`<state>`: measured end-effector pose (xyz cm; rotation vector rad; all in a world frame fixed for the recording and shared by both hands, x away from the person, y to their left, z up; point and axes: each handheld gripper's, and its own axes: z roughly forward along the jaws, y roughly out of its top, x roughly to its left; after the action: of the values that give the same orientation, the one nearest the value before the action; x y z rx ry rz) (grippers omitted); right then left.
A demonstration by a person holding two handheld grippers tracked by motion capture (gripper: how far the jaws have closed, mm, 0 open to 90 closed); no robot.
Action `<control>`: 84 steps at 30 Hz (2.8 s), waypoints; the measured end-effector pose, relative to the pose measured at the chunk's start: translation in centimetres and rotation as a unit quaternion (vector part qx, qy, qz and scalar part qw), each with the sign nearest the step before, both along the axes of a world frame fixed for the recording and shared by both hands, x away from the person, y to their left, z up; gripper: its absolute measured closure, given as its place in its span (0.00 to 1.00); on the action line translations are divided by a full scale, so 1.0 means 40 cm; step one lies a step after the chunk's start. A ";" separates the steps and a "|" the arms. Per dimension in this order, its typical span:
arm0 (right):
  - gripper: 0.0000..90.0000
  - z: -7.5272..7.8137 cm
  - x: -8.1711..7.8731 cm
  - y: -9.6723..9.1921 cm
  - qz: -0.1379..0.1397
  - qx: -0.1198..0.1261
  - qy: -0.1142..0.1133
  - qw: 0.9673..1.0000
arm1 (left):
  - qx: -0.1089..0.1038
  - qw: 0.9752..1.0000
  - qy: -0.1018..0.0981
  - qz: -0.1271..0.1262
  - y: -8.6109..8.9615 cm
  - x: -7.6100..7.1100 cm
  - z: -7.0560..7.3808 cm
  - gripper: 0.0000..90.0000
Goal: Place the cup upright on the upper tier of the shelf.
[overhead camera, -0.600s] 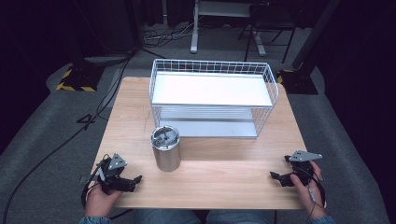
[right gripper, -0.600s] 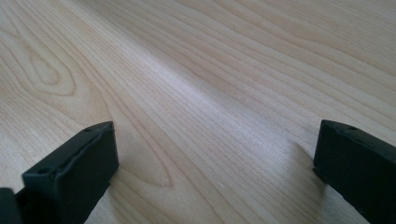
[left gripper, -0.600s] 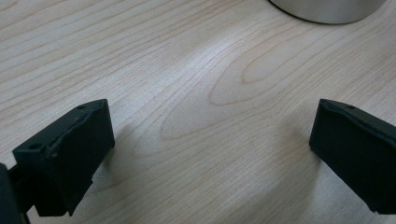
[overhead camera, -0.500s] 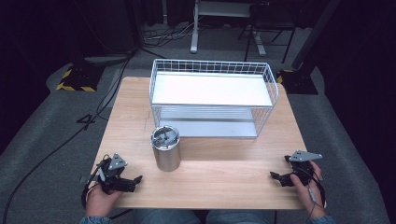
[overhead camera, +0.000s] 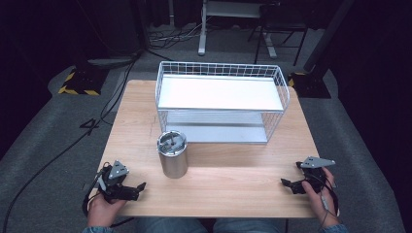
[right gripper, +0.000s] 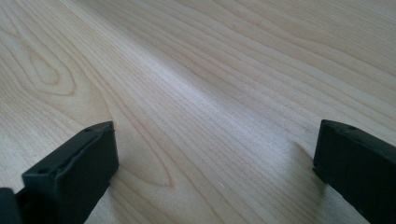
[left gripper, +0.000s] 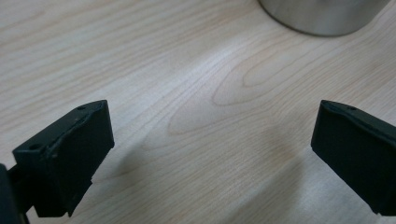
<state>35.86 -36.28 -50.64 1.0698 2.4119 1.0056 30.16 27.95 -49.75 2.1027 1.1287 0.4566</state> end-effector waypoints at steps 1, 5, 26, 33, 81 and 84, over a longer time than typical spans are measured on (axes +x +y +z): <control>0.00 0.000 0.000 0.000 0.000 0.000 0.000 1.000 | -0.005 1.000 -0.006 0.000 0.004 -0.003 0.006 0.00; 0.00 0.000 0.000 0.000 0.000 0.000 0.000 1.000 | -0.028 0.999 -0.022 -0.001 0.010 -0.019 0.031 0.00; 0.00 0.000 0.000 0.000 0.000 0.000 0.000 1.000 | -0.133 0.986 -0.099 -0.028 -0.004 -0.058 0.118 0.00; 0.00 0.000 0.000 0.000 0.000 -0.001 -0.001 1.000 | -0.163 0.980 -0.105 -0.040 -0.010 -0.056 0.122 0.00; 0.01 0.000 -0.001 0.001 0.000 -0.001 -0.003 1.000 | -0.176 0.972 -0.126 -0.096 -0.202 0.071 0.148 0.00; 0.01 0.000 -0.001 0.001 0.000 -0.001 -0.003 1.000 | -0.173 0.972 -0.129 -0.097 -0.209 0.080 0.145 0.00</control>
<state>35.82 -36.25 -50.65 1.0652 2.4072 1.0050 33.34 19.60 -43.94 1.7683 0.7801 0.3943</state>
